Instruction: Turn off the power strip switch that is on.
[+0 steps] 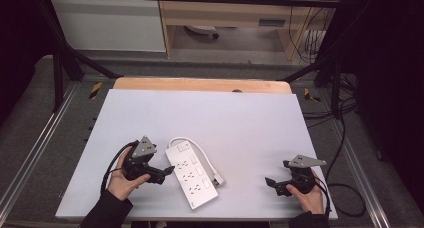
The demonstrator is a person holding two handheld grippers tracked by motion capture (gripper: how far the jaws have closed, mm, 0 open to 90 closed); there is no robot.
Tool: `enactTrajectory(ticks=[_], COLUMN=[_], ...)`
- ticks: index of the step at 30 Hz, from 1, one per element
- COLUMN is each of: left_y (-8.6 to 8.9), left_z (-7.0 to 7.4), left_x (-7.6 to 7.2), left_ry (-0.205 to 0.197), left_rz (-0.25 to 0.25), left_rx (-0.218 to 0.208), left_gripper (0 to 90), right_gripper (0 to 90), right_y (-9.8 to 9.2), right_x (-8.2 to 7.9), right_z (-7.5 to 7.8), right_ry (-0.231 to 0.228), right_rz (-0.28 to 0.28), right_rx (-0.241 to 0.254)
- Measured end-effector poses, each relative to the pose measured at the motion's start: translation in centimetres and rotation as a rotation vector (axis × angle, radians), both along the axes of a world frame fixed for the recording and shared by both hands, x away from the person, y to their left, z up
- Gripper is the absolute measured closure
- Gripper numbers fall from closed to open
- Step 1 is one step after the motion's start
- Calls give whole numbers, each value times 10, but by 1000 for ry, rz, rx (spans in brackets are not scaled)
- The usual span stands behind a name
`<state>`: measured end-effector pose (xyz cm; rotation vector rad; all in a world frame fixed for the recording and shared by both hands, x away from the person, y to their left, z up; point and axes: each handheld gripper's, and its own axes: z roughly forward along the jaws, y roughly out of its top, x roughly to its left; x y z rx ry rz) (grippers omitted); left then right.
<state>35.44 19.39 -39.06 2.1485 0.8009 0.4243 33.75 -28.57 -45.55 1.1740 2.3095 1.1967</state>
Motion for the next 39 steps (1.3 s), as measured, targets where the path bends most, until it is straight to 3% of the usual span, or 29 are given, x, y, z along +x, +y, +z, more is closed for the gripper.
enactTrajectory(ticks=[27, 39], left_y=[-24, -35], left_z=[-1, -3], left_x=[8, 10], left_ry=[13, 10], left_rz=[-12, -21], left_rx=[3, 1], left_gripper=[66, 139], right_gripper=[11, 11], right_y=[0, 0], right_x=[0, 0], right_z=[0, 0], right_ry=[-1, 1], right_rz=[2, 1], right_rx=[-2, -2])
